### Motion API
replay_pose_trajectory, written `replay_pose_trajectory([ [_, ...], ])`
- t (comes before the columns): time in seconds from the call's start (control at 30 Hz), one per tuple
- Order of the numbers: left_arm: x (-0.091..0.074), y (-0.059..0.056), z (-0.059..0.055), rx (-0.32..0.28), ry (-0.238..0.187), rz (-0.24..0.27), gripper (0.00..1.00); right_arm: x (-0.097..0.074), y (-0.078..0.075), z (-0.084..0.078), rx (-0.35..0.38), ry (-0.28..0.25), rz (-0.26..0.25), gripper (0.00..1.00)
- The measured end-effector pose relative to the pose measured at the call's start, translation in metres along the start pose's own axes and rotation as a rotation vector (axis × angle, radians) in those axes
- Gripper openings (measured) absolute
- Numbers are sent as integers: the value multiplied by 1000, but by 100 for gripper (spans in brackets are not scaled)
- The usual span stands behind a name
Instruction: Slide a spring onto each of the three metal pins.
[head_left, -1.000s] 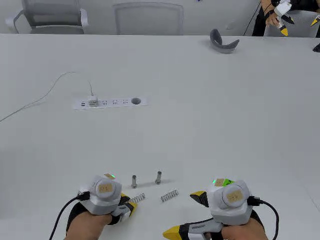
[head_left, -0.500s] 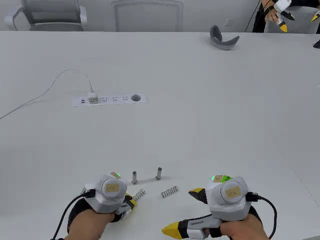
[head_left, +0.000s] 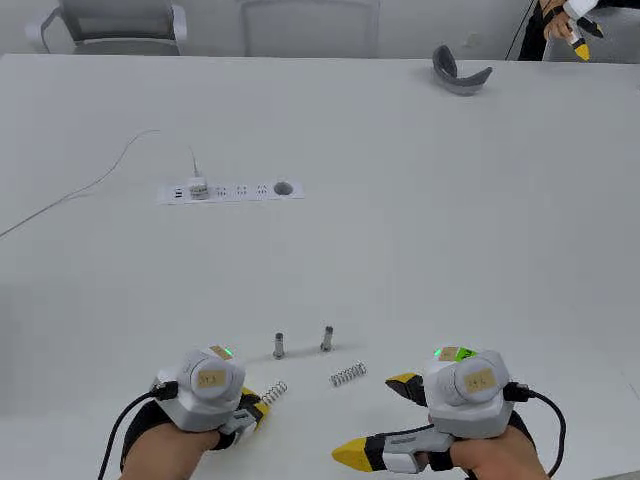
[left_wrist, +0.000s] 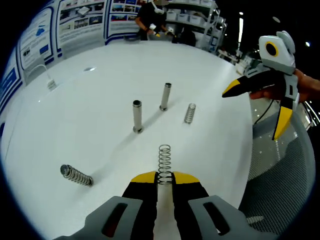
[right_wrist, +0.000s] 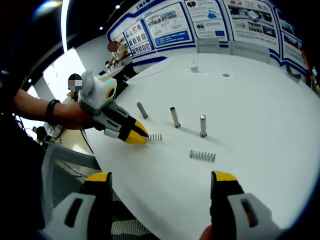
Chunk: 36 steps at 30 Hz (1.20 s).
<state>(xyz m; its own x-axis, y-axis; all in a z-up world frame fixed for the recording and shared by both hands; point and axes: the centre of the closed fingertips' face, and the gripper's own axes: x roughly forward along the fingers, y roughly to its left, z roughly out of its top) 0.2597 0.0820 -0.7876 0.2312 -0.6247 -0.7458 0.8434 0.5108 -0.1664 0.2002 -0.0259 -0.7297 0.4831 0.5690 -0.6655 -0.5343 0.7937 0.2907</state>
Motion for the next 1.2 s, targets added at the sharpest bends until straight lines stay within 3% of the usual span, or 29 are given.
replay_pose_trajectory([
  [0.23,-18,3,-8,-48,-18,14,11,1,2,0,8,-3,4,82],
  [0.5,-32,1,-13,-59,-26,21,11,3,7,2,10,-7,16,81],
  [1.2,-63,-4,-7,-31,-68,24,11,6,18,7,6,-20,44,80],
])
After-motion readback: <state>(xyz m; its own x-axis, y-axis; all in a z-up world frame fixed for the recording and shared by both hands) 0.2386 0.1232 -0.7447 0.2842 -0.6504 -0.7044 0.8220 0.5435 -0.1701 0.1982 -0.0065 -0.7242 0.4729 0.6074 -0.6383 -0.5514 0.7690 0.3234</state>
